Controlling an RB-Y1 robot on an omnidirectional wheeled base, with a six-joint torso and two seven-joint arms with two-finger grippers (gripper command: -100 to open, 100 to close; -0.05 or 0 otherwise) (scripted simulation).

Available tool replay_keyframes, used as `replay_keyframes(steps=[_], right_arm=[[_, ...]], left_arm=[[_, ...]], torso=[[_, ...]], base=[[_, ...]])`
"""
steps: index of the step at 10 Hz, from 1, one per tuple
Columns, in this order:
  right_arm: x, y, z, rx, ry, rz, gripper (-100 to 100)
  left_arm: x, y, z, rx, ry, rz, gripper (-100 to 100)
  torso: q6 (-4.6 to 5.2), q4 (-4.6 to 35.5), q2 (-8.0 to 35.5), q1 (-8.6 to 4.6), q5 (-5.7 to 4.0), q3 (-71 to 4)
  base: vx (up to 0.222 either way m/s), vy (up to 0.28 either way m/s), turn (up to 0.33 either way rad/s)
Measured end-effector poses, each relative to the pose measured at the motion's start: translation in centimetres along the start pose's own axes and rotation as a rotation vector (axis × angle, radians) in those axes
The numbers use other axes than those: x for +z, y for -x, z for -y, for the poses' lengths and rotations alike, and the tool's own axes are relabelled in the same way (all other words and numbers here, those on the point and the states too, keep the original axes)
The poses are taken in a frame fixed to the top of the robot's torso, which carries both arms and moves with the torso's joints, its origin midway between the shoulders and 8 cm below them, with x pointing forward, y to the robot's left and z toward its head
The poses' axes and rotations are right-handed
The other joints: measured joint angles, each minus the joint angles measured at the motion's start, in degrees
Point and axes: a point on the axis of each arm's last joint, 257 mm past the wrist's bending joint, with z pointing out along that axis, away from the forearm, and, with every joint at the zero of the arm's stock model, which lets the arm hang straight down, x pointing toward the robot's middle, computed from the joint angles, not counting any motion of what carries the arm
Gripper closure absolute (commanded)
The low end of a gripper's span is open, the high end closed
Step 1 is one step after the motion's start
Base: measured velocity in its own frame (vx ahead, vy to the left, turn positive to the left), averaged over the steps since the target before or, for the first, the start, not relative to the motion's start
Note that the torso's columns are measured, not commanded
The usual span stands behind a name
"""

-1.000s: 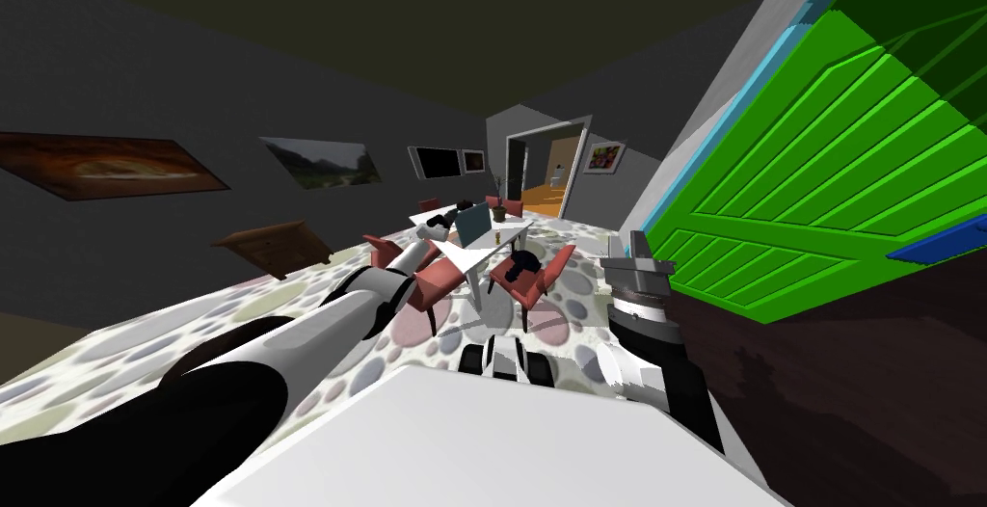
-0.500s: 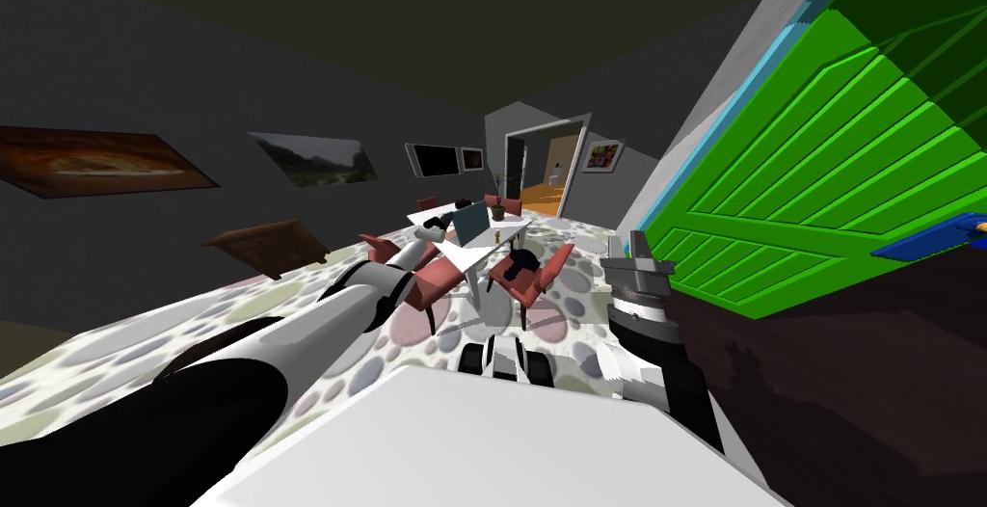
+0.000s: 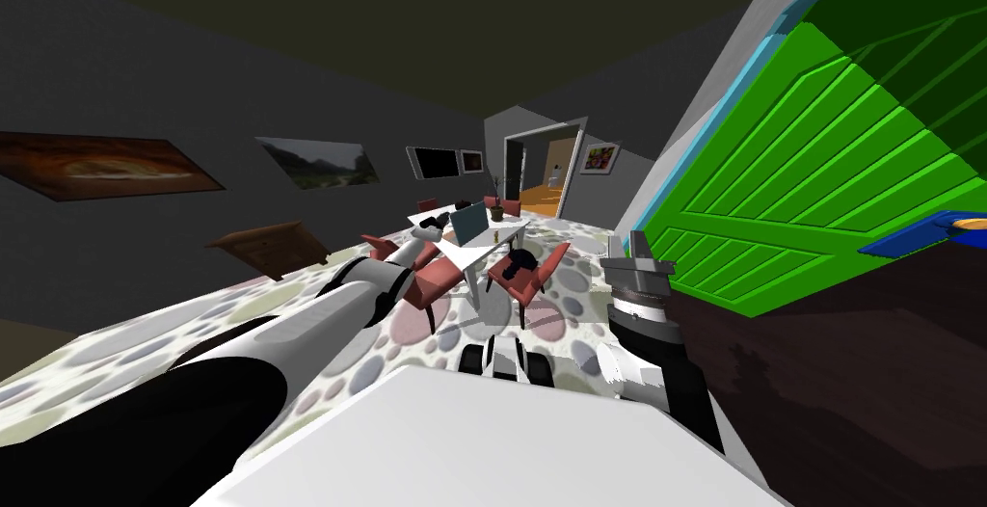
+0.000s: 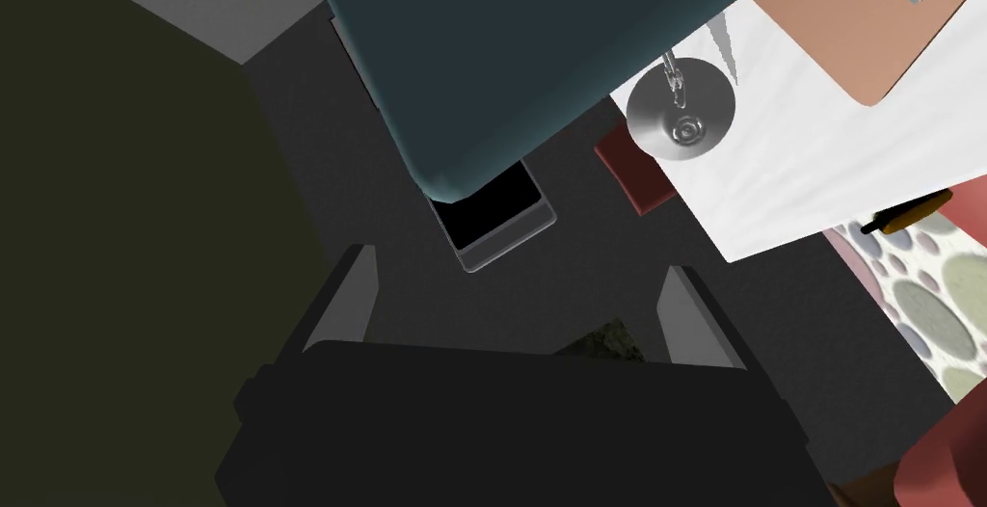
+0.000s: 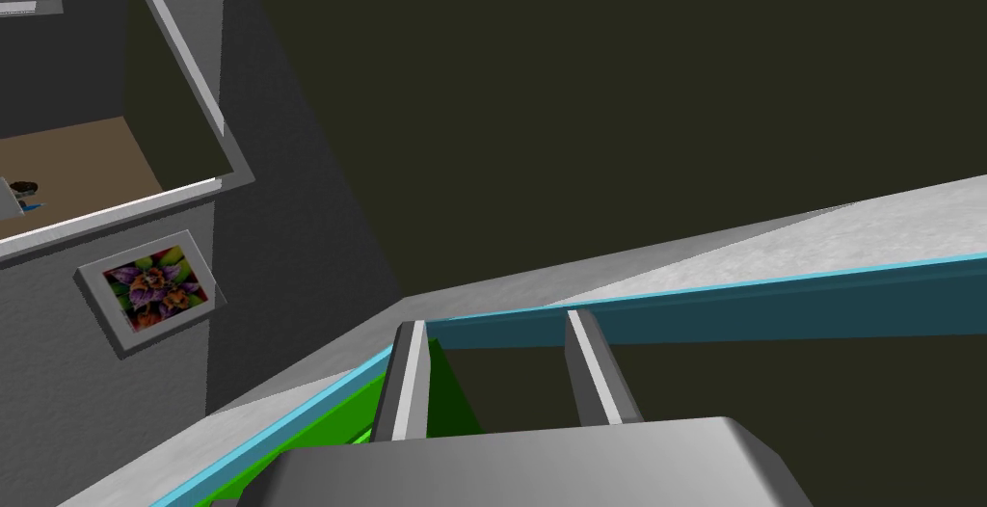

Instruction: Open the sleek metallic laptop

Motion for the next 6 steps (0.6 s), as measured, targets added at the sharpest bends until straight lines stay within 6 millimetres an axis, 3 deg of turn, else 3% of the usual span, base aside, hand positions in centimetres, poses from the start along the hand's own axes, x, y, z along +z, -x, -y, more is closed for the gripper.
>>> replay_keyframes(steps=[2, 3, 4, 5, 6], right_arm=[[0.0, 0.0, 0.0, 0.000, 0.000, 0.000, 0], [0.0, 0.0, 0.0, 0.000, 0.000, 0.000, 0], [0.0, 0.0, 0.0, 0.000, 0.000, 0.000, 0], [0.0, 0.0, 0.0, 0.000, 0.000, 0.000, 0], [0.0, 0.0, 0.0, 0.000, 0.000, 0.000, 0]], left_arm=[[-0.4, -3.1, -2.1, 0.018, 0.039, -0.042, 100], [-0.6, -3.7, -2.3, 0.027, 0.046, -0.055, 100], [-0.9, -4.1, -1.1, 0.039, 0.018, -0.061, 100], [-1.0, -7.0, -2.1, 0.063, 0.035, -0.094, 100], [-1.3, -8.3, -3.7, 0.076, 0.060, -0.113, 100]], torso=[[-0.02, 0.0, -0.1, 0.09, 0.04, 0.0], [0.02, 0.1, 0.2, -0.10, -0.03, 0.1], [0.02, 0.1, 0.3, -0.23, -0.09, 0.2], [-0.01, 0.1, 0.2, -0.08, -0.03, 0.1], [-0.03, 0.0, 0.1, -0.01, -0.01, 0.1]], base=[[0.083, 0.054, 0.024], [0.017, 0.014, -0.007], [0.066, 0.049, 0.079], [0.080, 0.051, 0.050], [0.043, 0.027, 0.003]])
